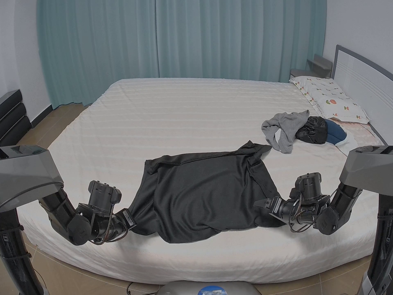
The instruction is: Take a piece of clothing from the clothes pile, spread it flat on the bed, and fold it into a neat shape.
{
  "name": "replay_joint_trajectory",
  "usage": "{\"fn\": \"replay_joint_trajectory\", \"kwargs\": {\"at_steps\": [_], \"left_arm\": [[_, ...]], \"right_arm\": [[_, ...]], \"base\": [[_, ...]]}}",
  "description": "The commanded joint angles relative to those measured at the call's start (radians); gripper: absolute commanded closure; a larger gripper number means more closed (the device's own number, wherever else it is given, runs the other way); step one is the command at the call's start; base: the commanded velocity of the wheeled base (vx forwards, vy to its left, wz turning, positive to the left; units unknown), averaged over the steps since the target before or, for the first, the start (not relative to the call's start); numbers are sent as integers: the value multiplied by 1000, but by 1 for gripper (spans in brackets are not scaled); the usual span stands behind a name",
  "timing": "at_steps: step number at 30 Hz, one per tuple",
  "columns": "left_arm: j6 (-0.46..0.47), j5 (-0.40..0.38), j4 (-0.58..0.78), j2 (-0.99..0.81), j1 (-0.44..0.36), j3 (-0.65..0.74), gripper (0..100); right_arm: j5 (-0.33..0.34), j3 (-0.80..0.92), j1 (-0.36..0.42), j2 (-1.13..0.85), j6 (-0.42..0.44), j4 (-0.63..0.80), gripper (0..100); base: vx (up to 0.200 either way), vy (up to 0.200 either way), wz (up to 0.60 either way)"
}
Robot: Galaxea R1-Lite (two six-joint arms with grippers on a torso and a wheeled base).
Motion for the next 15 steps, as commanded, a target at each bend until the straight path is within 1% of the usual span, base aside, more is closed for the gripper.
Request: {"fn": "replay_joint_trajectory", "kwargs": {"at_steps": [1, 2, 5, 6, 7, 8, 9, 11, 15], "left_arm": [[3, 0, 2, -4, 3, 0, 100], [3, 1, 2, -6, 3, 0, 100], [3, 0, 2, -6, 9, 0, 100], [3, 0, 2, -6, 9, 0, 100], [7, 0, 2, -4, 13, 0, 100], [10, 0, 2, -6, 15, 0, 100], [10, 0, 2, -6, 15, 0, 100], [13, 0, 2, -6, 26, -1, 100], [13, -2, 2, -6, 35, -4, 100]], "right_arm": [[-10, -46, -47, 63, -1, 2, 0], [-15, -52, -55, 66, -1, 3, 0], [-58, -106, -119, 91, -1, 5, 0], [-59, -107, -120, 92, -1, 5, 0], [-78, -127, -150, 97, 0, 3, 0], [-82, -132, -168, 91, 0, 3, 0], [-82, -132, -168, 91, 0, 3, 0], [-86, -135, -226, 78, -3, -3, 0], [-86, -156, -298, 74, -6, 6, 0]], "base": [[0, 0, 0], [0, 0, 0], [0, 0, 0], [0, 0, 0], [0, 0, 0], [0, 0, 0], [0, 0, 0], [0, 0, 0], [0, 0, 0]]}}
